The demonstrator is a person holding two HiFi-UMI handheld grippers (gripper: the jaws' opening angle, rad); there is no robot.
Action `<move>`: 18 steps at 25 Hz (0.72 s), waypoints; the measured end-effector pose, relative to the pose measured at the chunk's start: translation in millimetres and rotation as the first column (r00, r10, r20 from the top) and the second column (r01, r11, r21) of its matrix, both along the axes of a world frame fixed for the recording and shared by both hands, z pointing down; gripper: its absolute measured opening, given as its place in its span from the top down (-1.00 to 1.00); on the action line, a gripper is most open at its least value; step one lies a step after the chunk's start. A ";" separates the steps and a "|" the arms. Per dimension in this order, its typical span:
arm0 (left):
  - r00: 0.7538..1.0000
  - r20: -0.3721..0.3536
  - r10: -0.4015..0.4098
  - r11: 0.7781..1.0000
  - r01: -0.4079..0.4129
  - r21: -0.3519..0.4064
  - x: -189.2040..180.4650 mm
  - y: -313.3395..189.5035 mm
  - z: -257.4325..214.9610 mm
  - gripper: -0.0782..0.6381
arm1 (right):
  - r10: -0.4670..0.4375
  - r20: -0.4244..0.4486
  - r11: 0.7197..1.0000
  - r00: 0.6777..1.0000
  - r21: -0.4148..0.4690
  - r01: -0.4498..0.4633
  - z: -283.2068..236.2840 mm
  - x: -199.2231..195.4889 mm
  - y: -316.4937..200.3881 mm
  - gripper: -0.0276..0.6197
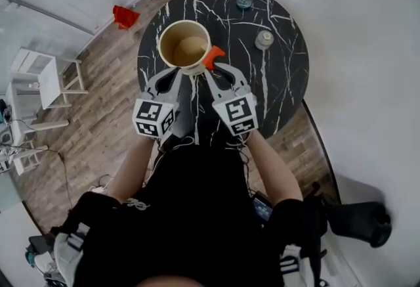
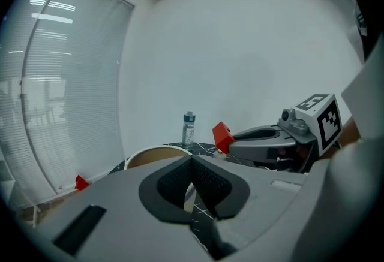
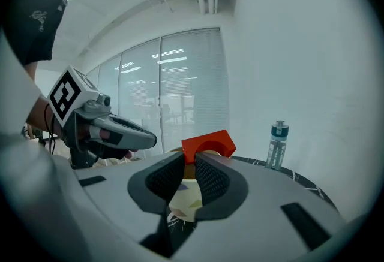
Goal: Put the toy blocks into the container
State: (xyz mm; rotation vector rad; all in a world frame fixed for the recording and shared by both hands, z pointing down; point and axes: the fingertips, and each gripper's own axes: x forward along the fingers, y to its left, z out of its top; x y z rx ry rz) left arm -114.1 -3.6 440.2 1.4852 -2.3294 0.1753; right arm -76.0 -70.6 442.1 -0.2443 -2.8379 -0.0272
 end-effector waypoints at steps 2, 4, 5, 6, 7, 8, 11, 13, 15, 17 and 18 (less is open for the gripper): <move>0.999 0.018 -0.032 0.999 0.032 0.017 -11.5 7.8 -7.1 0.78 | 0.004 0.018 1.000 1.000 -0.003 -0.004 -7.5 -8.9 3.5 0.76; 0.998 0.027 -0.053 0.998 0.052 0.030 -21.1 15.1 -11.5 0.78 | 0.005 0.033 1.000 0.999 -0.005 -0.005 -13.8 -17.6 7.6 0.77; 0.998 0.028 -0.059 0.998 0.058 0.034 -25.5 18.3 -12.9 0.78 | 0.004 0.039 1.000 0.999 -0.003 -0.004 -16.9 -22.1 9.9 0.76; 0.998 0.029 -0.061 0.998 0.060 0.037 -29.6 21.2 -13.7 0.78 | 0.004 0.043 1.000 0.999 0.000 -0.004 -19.4 -26.6 12.0 0.77; 0.998 0.030 -0.062 0.997 0.060 0.037 -33.6 23.8 -14.2 0.78 | 0.005 0.044 1.000 0.999 0.003 -0.006 -21.4 -31.0 13.9 0.76; 0.998 0.031 -0.060 0.998 0.059 0.036 -37.4 26.1 -14.5 0.78 | 0.006 0.045 1.000 0.999 0.004 -0.007 -23.3 -35.1 16.0 0.76; 0.998 0.030 -0.050 0.998 0.049 0.037 -50.3 31.0 -15.5 0.78 | 0.004 0.044 1.000 0.999 0.007 -0.004 -30.0 -46.9 23.3 0.76; 0.999 0.026 -0.043 0.998 0.042 0.042 -60.9 33.7 -16.4 0.78 | 0.009 0.037 1.000 0.999 0.013 -0.009 -31.6 -55.9 27.5 0.76; 0.999 0.023 -0.035 0.998 0.034 0.046 -70.9 36.5 -16.3 0.78 | 0.022 0.022 1.000 1.000 0.016 -0.022 -29.5 -64.4 31.5 0.76; 1.000 0.024 -0.021 0.999 0.020 0.047 -80.2 38.7 -15.1 0.78 | 0.041 0.005 0.999 0.999 0.018 -0.041 -26.2 -71.9 35.2 0.76; 1.000 0.023 -0.012 0.999 0.011 0.047 -84.4 39.9 -14.2 0.78 | 0.048 0.000 0.999 0.999 0.013 -0.048 -25.7 -75.3 37.8 0.76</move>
